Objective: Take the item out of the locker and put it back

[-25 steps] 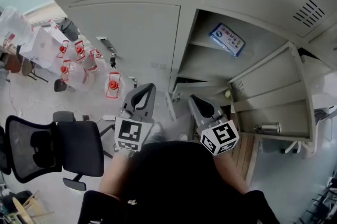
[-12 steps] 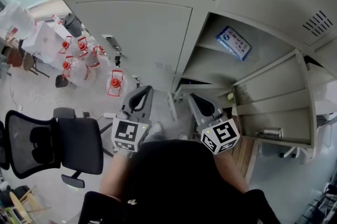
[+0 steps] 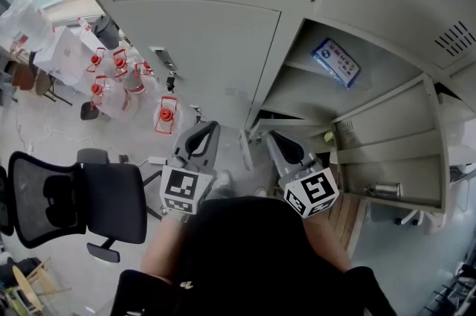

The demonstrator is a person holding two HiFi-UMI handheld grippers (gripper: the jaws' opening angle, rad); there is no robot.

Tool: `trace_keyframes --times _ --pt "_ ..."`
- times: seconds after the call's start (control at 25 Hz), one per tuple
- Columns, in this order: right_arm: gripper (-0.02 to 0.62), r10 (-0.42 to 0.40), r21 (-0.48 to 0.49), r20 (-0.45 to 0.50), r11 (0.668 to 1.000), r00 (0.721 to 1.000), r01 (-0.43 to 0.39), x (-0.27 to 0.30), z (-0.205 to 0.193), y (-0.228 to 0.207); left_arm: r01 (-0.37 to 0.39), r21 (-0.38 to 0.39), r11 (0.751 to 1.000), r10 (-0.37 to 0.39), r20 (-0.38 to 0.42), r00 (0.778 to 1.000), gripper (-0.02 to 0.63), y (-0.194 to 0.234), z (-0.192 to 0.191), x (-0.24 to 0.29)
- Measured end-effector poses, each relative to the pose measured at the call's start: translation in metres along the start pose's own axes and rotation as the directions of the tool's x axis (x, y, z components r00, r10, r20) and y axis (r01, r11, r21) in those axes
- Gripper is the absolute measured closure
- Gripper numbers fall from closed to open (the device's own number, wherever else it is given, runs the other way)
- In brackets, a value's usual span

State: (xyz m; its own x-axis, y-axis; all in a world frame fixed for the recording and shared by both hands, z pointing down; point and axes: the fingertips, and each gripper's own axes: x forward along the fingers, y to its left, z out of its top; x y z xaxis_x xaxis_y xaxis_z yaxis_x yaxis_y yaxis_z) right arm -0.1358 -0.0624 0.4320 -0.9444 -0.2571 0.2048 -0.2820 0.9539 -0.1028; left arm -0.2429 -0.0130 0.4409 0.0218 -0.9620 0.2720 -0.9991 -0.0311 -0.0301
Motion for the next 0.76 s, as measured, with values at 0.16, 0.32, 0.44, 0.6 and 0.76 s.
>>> trace_keyframes --times 0.16,0.32,0.44,0.6,0.76 --pt "0.597 0.010 0.005 -0.001 1.000 1.000 -0.010 0.0024 -0.0010 0.0042 -0.003 -0.003 1.000 0.003 -0.005 1.000 0.591 0.0019 -0.0025 -0.0028" --pt "0.597 0.012 0.006 -0.009 1.000 1.000 -0.011 0.0036 -0.0029 0.0069 -0.003 -0.004 1.000 0.003 -0.011 1.000 0.591 0.0032 -0.0051 -0.0040" --pt "0.597 0.007 0.007 -0.011 1.000 1.000 -0.007 0.0035 -0.0032 0.0069 0.002 -0.004 1.000 -0.002 -0.013 1.000 0.591 0.0027 -0.0058 -0.0031" --pt "0.597 0.001 0.006 -0.009 1.000 1.000 -0.001 0.0022 -0.0036 0.0050 0.009 0.003 1.000 -0.009 -0.017 1.000 0.591 0.0006 -0.0062 -0.0011" --pt "0.597 -0.006 0.009 -0.006 1.000 1.000 0.006 0.0009 -0.0029 0.0030 0.012 0.008 1.000 -0.012 -0.019 1.000 0.591 -0.0007 -0.0058 0.0005"
